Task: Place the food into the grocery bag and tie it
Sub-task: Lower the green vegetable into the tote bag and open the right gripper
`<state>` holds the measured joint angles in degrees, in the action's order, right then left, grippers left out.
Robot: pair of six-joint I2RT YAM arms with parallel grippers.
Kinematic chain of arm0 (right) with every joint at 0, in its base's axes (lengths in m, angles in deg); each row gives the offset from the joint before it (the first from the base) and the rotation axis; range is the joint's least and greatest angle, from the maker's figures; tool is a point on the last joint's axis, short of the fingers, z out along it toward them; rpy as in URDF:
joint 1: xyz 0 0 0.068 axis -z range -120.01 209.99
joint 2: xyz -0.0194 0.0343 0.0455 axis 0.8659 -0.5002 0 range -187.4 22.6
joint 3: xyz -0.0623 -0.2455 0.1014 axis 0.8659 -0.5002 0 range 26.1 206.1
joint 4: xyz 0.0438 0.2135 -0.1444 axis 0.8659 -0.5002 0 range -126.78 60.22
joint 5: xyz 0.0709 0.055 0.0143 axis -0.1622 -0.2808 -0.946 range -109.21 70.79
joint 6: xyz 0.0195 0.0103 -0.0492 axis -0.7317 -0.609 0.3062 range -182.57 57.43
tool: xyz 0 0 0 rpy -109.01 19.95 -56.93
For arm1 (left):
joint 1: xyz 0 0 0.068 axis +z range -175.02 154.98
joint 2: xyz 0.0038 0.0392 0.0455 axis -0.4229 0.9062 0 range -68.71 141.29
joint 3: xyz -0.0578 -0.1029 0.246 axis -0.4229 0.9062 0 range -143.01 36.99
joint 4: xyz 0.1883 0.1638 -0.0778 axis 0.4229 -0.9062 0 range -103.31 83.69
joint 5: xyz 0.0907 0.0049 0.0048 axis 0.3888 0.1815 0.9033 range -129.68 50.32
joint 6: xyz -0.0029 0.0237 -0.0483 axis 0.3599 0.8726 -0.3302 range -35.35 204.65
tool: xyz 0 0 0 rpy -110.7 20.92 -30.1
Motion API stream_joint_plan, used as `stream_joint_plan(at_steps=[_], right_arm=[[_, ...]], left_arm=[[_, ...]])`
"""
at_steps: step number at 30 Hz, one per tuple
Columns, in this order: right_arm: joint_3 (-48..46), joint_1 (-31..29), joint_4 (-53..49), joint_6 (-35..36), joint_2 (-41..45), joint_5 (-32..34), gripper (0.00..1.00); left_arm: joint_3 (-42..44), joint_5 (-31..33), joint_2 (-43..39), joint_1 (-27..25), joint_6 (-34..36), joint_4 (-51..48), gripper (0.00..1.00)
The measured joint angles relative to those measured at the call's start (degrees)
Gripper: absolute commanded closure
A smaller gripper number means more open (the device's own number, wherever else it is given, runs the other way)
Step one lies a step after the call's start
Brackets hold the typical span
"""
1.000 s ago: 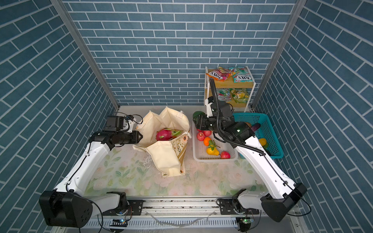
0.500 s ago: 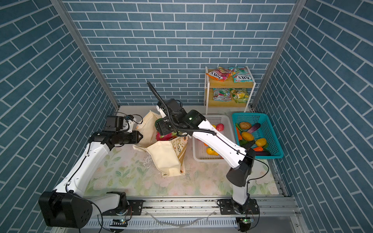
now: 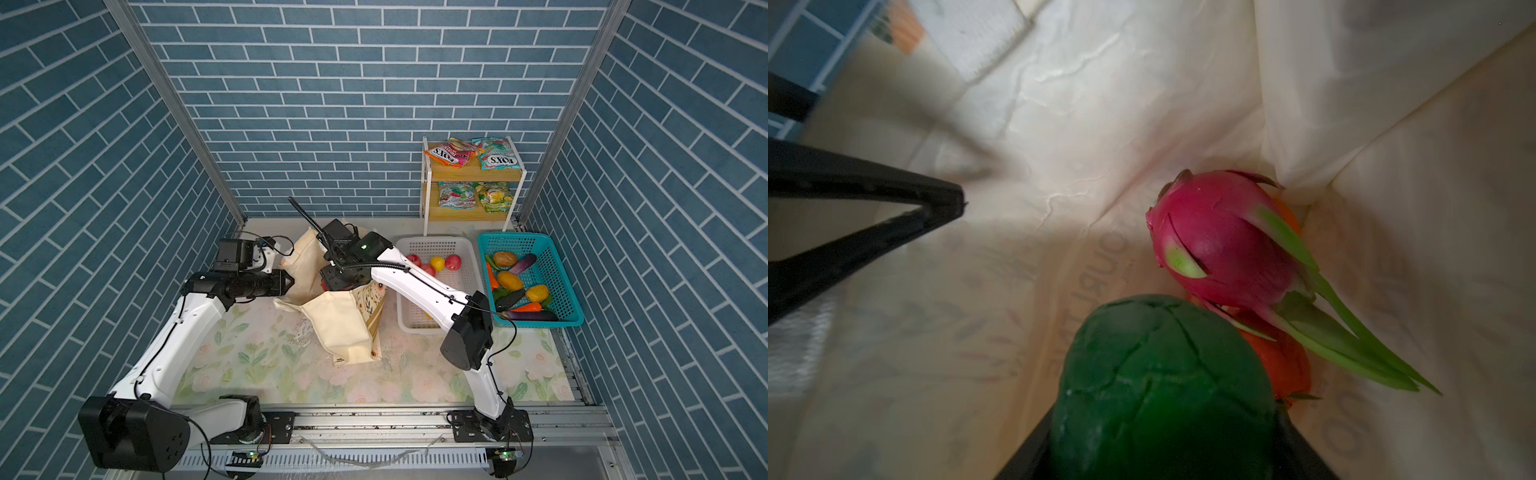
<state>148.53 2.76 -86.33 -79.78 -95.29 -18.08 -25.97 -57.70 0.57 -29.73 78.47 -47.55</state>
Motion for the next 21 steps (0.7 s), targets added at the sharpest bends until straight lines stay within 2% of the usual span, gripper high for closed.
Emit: stream_joint_plan(at_steps=[6,12,15,16,21], right_arm=[[0.11,0.02,-1.11,1.33,-3.58,2.47,0.52],[0.11,0.00,-1.79,2.38,-5.01,3.65,0.43],[0.11,-0.04,-1.77,2.75,-5.01,3.98,0.17],[0.11,-0.09,-1.77,3.13,-5.01,4.17,0.03],[0.13,-0.33,-1.81,4.66,-5.01,5.11,0.01]], left_arm=[[0.00,-0.07,-0.20,0.00,0.00,0.00,0.63],[0.00,-0.04,-0.22,0.00,0.00,0.00,0.63],[0.00,-0.04,-0.22,0.00,0.00,0.00,0.63],[0.00,-0.04,-0.22,0.00,0.00,0.00,0.63],[0.00,-0.02,-0.22,0.00,0.00,0.00,0.63]])
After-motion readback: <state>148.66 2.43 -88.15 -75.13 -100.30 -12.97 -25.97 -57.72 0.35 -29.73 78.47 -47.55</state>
